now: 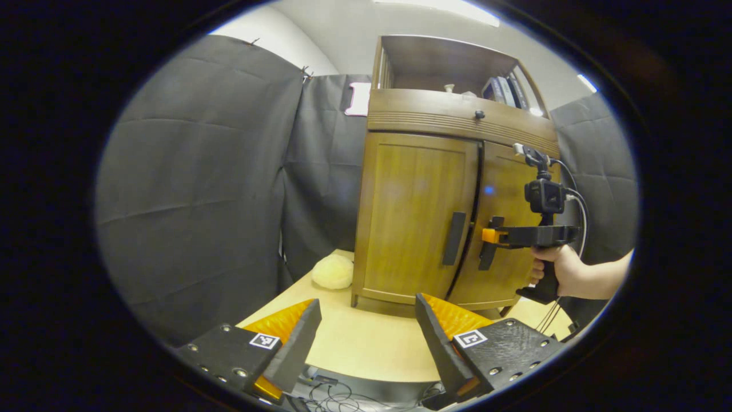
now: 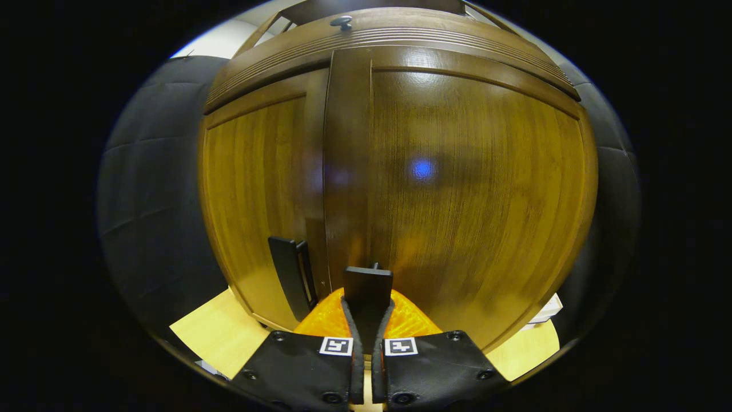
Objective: Open the right door of the double-door shoe cabinet with the right hand, and open the left door with the left hand.
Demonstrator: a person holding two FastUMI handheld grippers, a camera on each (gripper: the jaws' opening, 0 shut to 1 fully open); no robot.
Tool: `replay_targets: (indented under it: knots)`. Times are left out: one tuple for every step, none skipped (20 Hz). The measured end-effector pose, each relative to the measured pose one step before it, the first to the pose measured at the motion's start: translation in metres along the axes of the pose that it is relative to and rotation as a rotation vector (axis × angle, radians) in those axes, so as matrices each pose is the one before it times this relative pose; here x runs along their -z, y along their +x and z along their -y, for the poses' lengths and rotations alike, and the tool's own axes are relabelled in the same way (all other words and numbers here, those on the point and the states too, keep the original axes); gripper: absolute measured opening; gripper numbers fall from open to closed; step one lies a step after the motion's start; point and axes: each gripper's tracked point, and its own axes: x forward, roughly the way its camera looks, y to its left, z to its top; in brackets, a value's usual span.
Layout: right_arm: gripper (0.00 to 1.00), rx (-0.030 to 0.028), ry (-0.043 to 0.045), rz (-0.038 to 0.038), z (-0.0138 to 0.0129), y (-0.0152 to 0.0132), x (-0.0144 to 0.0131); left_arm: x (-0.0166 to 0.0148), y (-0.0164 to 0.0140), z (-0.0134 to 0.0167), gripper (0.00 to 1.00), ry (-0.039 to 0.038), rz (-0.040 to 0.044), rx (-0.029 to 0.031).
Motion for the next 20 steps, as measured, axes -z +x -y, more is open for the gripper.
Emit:
replay_targets:
  knots:
    - [0.07,-0.00307,0.00084,0.00277,-0.00019,-0.0002,-0.00096,-0.00043,-0.0018,0.00419,0.95,0.01102,0.00342,0.00551]
    - [0.03,-0.00305,-0.00093,0.00041,-0.00038,0.00033,0.00028,-0.00045,-0.00012,0.0049,0.95,0.00408,0.00011,0.00805]
    - [0.07,-0.00468,-0.00184,0.00154,0.00006,0.00017,-0.00053,0.00178,-0.00212,0.00521,0.95,-0.00086,0.00033,0.0112]
    - [0.07,-0.00593,0.00105,0.0002,-0.00062,0.00029,0.00002,0.00024,-0.00046,0.00532,0.95,-0.00079,0.0016,0.01347]
    - [0.04,-0.00686,0.00183,0.00014,-0.0005,0.00051,-0.00028,0.00103,-0.00112,0.00459,0.95,0.00407,0.0014,0.01365]
    - [0.07,-0.00608,0.00106,0.00006,-0.00049,0.00062,0.00091,-0.00015,-0.00013,0.00475,0.95,0.00924,0.00051,0.01334]
    - [0.07,-0.00507,0.00028,-0.00067,-0.00033,0.00023,-0.00045,0.00213,-0.00111,0.00548,0.96,0.01184,-0.00101,0.01209]
    - [0.07,-0.00236,0.00146,0.0001,0.00001,0.00012,0.00049,0.0006,0.00164,0.00373,0.96,0.01231,-0.00333,0.01242]
    - [0.07,-0.00163,0.00098,0.00117,0.00005,0.00035,-0.00047,0.00136,0.00123,0.00445,0.96,0.00893,-0.00394,0.01508]
    - [0.07,0.00047,0.00163,0.00067,0.00013,0.00035,-0.00032,-0.0007,0.00402,0.00355,0.96,0.00407,0.00006,0.01647]
    - [0.07,0.00038,0.00192,0.00045,0.0002,0.00032,-0.00041,0.00104,0.00167,0.00269,0.96,0.00032,0.00448,0.01708]
    - [0.07,0.00012,0.00112,-0.00008,0.00029,0.00035,0.00017,-0.00235,0.00238,0.00066,0.96,-0.00242,0.00472,0.01479]
    - [0.07,-0.0014,0.00212,-0.00111,0.00008,0.00078,-0.00032,-0.00086,-0.00116,0.00199,0.96,-0.00279,0.00304,0.01131]
    - [0.07,-0.00144,0.00187,-0.00299,-0.00024,-0.00046,0.00046,-0.00035,0.00062,0.00034,0.96,-0.00285,0.00105,0.00658]
    - [0.07,-0.00199,0.00117,-0.00337,0.00011,-0.00001,-0.00033,0.0003,-0.0007,0.00241,0.96,-0.00185,0.00371,0.00433]
    - [0.07,-0.00123,0.00021,-0.0033,0.00045,0.00013,-0.00042,-0.00125,0.00074,0.00007,0.96,-0.00304,0.00317,0.0024]
    - [0.07,0.00038,-0.00043,-0.00193,-0.00024,-0.00013,0.00084,-0.00006,-0.00019,0.00064,0.96,-0.00355,0.00268,0.00303]
    - [0.07,0.00081,-0.00127,-0.00242,0.00038,0.00028,-0.00039,-0.00051,0.00093,0.00083,0.96,-0.00365,0.00252,0.00389]
    - [0.07,0.00071,-0.00146,-0.00165,0.00027,0.00074,0.00054,0.00014,-0.00056,0.00183,0.96,-0.00246,0.00069,0.00583]
    - [0.07,0.00013,0.0005,-0.00194,0.00011,0.00045,0.00064,0.0,0.00058,0.00161,0.96,0.00223,-0.00275,0.00993]
